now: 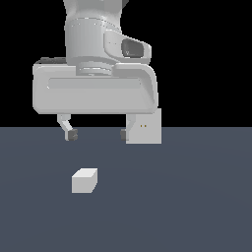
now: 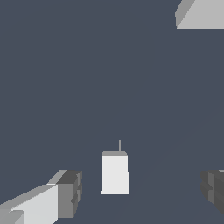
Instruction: Plug the charger into the wall socket.
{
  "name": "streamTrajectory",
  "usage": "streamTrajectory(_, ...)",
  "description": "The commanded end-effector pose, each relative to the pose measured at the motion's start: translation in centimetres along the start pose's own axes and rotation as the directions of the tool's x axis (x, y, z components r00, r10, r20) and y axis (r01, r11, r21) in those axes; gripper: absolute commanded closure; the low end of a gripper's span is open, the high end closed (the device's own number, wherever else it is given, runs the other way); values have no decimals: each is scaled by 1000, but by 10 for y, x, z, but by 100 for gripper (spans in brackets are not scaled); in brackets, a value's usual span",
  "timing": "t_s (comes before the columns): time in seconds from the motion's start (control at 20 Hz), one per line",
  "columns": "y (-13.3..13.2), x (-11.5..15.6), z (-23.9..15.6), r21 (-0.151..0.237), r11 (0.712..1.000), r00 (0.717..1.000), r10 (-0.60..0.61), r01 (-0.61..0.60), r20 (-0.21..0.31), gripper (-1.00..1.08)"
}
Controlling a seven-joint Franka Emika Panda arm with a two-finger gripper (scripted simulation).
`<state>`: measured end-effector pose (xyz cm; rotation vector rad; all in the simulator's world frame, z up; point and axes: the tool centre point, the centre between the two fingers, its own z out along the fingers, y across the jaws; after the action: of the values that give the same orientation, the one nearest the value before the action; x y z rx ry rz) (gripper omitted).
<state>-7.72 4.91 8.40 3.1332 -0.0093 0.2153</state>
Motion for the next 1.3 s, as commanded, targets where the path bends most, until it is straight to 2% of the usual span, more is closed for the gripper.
streamTrajectory(0.0,-5,-6,5,1,1000,1000,0,0,-19,-92)
streamTrajectory(0.5,-16,-18,19,2,1000,998,1,-1,-55,-92)
streamTrajectory(0.9,-17,-19,23,1,1000,998,0,0,-55,-92)
streamTrajectory(1.25,-17,-23,49,0,1000,998,0,0,-56,-92)
